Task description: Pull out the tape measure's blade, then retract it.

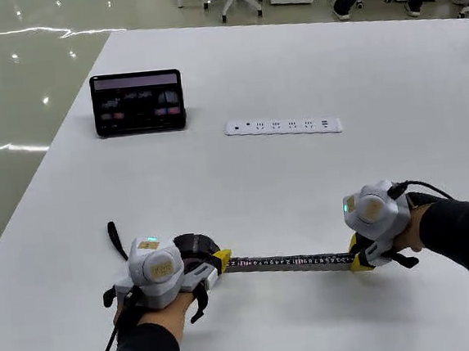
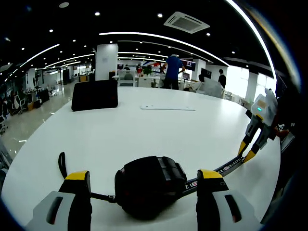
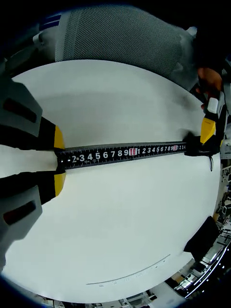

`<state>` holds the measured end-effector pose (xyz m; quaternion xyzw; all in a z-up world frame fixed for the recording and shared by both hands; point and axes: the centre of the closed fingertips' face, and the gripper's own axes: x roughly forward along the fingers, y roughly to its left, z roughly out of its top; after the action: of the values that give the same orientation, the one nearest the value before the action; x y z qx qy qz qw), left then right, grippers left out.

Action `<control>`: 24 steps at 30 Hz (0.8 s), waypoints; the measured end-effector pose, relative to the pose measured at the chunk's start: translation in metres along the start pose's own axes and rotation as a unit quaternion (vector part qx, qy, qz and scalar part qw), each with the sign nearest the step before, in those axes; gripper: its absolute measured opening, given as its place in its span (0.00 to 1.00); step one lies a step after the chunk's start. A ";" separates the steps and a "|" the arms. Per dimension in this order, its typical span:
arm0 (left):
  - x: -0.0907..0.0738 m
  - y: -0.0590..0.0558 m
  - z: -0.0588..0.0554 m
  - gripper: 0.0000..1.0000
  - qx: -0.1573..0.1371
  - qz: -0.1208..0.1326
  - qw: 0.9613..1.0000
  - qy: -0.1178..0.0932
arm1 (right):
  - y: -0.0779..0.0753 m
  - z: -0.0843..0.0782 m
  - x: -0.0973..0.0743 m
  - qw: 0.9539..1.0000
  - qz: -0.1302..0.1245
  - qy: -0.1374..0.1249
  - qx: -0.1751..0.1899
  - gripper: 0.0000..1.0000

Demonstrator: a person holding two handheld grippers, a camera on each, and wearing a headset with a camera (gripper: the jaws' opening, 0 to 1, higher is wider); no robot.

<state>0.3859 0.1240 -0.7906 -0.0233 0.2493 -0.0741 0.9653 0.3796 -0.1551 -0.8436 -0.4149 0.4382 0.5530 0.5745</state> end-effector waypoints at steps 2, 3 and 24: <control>0.001 0.001 0.000 0.85 -0.013 0.002 1.000 0.003 | 0.000 0.000 0.000 1.000 0.001 0.006 0.000 0.11; 0.001 0.001 0.000 0.83 -0.013 0.004 1.000 0.005 | 0.000 -0.001 0.000 1.000 0.001 0.008 -0.001 0.11; 0.005 -0.007 -0.012 0.61 -0.026 0.005 0.999 0.047 | -0.002 -0.002 0.000 1.000 0.008 0.017 0.003 0.11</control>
<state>0.3829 0.1161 -0.8029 -0.0436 0.2967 -0.0636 0.9519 0.3814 -0.1571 -0.8441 -0.4193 0.4524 0.5491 0.5639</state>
